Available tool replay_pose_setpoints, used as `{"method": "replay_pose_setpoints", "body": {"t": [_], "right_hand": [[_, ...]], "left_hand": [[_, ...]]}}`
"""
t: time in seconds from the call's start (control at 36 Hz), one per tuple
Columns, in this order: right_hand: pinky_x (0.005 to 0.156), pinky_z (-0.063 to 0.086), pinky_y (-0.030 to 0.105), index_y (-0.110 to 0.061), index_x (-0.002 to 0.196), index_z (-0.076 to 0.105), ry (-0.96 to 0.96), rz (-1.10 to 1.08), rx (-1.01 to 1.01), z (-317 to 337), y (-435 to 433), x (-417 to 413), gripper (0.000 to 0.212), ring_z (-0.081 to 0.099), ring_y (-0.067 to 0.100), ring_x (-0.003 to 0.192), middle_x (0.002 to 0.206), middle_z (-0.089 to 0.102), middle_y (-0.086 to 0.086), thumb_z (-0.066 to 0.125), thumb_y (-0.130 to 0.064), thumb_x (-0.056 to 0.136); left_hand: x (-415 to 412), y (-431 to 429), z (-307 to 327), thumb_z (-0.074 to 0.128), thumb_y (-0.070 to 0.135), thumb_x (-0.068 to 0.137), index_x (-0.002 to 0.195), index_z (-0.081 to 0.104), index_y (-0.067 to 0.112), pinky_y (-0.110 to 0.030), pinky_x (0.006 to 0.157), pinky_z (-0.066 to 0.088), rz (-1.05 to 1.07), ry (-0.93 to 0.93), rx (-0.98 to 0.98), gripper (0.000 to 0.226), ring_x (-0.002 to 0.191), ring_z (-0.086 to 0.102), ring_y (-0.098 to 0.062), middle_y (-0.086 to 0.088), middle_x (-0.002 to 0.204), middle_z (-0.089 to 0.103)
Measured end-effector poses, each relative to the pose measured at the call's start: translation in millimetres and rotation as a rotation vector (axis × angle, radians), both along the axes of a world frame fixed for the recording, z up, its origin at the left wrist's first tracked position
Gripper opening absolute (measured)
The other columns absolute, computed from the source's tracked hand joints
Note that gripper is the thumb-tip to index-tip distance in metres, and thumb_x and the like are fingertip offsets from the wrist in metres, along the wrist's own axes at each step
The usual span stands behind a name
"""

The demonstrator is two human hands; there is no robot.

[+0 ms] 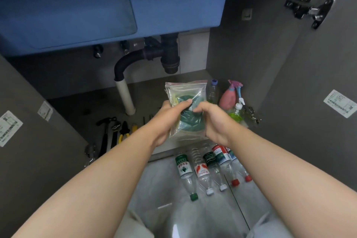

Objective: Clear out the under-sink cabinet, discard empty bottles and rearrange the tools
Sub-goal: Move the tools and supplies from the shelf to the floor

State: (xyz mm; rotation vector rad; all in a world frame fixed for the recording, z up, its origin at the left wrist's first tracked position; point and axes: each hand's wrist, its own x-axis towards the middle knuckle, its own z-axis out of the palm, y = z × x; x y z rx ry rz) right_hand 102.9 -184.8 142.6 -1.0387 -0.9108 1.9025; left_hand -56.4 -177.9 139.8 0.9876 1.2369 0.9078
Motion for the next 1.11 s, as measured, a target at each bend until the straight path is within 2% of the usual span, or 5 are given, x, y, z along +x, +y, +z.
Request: {"method": "replay_pose_setpoints", "body": {"t": [0.31, 0.58, 0.69, 0.83, 1.11], "right_hand": [[0.109, 0.042, 0.061, -0.018, 0.134, 0.056, -0.298, 0.181, -0.122, -18, 8, 1, 0.04, 0.061, 0.027, 0.114, 0.13, 0.064, 0.008, 0.051, -0.029, 0.095], [0.106, 0.048, 0.05, -0.025, 0.129, 0.057, -0.595, 0.229, -0.196, -55, 32, 18, 0.033, 0.065, 0.024, 0.115, 0.127, 0.066, 0.004, 0.052, -0.044, 0.102], [0.102, 0.051, 0.047, -0.025, 0.124, 0.06, -0.621, 0.177, -0.209, -72, 39, 21, 0.026, 0.07, 0.024, 0.107, 0.119, 0.071, 0.007, 0.051, -0.036, 0.103], [0.098, 0.053, 0.045, -0.021, 0.122, 0.063, -0.661, 0.159, -0.233, -89, 44, 20, 0.025, 0.074, 0.024, 0.102, 0.11, 0.076, 0.006, 0.054, -0.033, 0.102], [0.097, 0.054, 0.043, -0.022, 0.119, 0.066, -0.672, 0.195, -0.237, -98, 47, 4, 0.027, 0.075, 0.019, 0.097, 0.11, 0.075, 0.004, 0.056, -0.038, 0.1]], "left_hand": [[-28, 16, -12, 0.071, 0.023, 0.087, 0.124, 0.069, 0.007, -0.048, 0.103, 0.053, -0.236, 0.127, -0.185, 0.04, 0.114, 0.069, -0.037, -0.018, 0.117, 0.074], [-97, -3, -152, 0.094, 0.048, 0.061, 0.129, 0.06, 0.017, -0.039, 0.11, 0.043, -0.238, 0.204, -0.471, 0.082, 0.118, 0.067, -0.02, -0.002, 0.117, 0.076], [-99, -35, -220, 0.091, 0.047, 0.066, 0.122, 0.064, 0.018, -0.038, 0.1, 0.048, -0.21, 0.184, -0.653, 0.069, 0.108, 0.064, -0.02, -0.003, 0.113, 0.073], [-85, -44, -271, 0.078, 0.03, 0.088, 0.114, 0.064, 0.004, -0.02, 0.046, 0.047, -0.03, 0.244, -0.714, 0.039, 0.048, 0.064, -0.009, 0.003, 0.059, 0.07], [-60, -13, -296, 0.062, 0.029, 0.101, 0.137, 0.046, 0.007, -0.038, 0.083, 0.059, 0.146, 0.178, -0.689, 0.045, 0.105, 0.071, -0.029, -0.018, 0.12, 0.07]]}}
